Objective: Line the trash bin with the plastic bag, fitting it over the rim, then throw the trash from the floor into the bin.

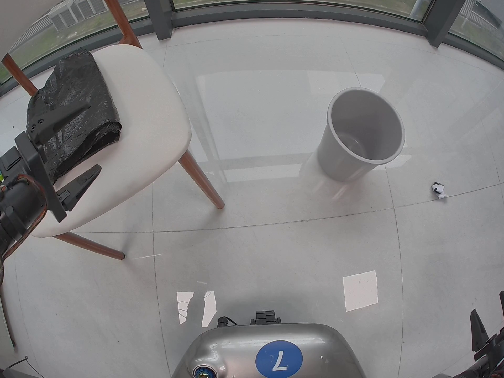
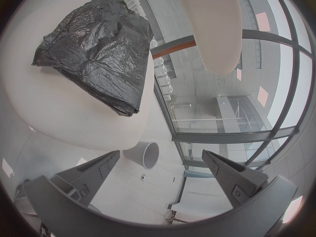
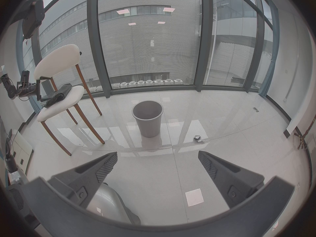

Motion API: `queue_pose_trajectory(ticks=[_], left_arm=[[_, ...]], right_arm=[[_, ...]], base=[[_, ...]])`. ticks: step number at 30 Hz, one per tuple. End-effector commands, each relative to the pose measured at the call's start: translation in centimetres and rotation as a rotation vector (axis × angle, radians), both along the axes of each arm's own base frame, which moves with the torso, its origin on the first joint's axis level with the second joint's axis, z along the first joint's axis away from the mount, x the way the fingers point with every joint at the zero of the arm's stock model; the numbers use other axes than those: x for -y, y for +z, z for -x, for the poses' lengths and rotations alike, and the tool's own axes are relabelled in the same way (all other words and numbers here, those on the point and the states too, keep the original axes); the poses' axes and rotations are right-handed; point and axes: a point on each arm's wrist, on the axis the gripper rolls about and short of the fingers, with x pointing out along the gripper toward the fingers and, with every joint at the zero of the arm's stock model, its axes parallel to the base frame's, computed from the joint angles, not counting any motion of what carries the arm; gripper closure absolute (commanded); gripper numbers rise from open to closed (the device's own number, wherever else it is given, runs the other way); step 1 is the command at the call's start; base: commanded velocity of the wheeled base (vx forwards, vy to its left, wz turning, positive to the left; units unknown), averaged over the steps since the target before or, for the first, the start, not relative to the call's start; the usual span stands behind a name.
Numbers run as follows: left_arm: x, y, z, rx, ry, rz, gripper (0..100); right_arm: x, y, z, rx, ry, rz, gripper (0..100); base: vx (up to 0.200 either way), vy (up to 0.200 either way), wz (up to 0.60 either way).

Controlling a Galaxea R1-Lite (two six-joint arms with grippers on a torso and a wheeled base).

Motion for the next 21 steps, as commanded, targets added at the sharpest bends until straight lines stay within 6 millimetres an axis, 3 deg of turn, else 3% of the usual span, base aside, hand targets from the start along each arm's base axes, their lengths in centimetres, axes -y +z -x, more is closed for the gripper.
queue_pose_trajectory(ticks=[1,11,21], left_arm=[[0.5,-1.2,-2.4,-0.048,0.029,-0.01,0],[1.2,-1.4,-6.4,0.011,0.115,0.021,0],[1.4,-0.3,-7.2,0.054,0.122,0.034,0]], right_arm=[[0.0,-0.4,-0.1,-0.008,0.001,0.0,0],[0.0,-0.4,-0.1,-0.009,0.007,-0.001,0],[0.0,-0.4,-0.1,-0.009,0.01,-0.001,0]], base=[[0.0,0.0,0.0],[0.0,0.0,0.0],[0.0,0.0,0.0]])
